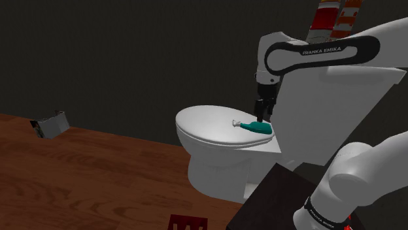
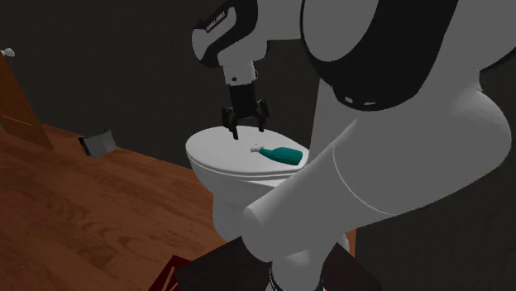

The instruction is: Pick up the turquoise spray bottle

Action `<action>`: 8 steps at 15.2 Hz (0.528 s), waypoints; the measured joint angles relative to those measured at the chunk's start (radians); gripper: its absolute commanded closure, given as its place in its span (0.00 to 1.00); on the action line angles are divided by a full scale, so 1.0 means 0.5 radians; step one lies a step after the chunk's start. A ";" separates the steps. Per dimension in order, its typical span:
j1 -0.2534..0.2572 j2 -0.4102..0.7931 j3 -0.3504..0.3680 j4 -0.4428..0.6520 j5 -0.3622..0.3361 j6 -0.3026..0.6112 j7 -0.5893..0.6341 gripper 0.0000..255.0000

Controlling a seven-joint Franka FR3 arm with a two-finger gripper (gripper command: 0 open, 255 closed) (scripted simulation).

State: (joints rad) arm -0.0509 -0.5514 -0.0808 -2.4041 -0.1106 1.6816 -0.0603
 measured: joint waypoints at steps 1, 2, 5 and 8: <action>-0.008 0.065 -0.024 0.010 -0.017 0.062 -0.032 0.00; -0.020 0.129 -0.056 0.020 -0.037 0.125 -0.072 0.00; -0.034 0.334 -0.117 0.081 -0.066 0.295 -0.158 0.00; -0.062 0.508 -0.189 0.149 -0.092 0.427 -0.268 0.00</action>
State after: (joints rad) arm -0.0821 -0.2974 -0.1753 -2.3295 -0.1568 1.8952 -0.1943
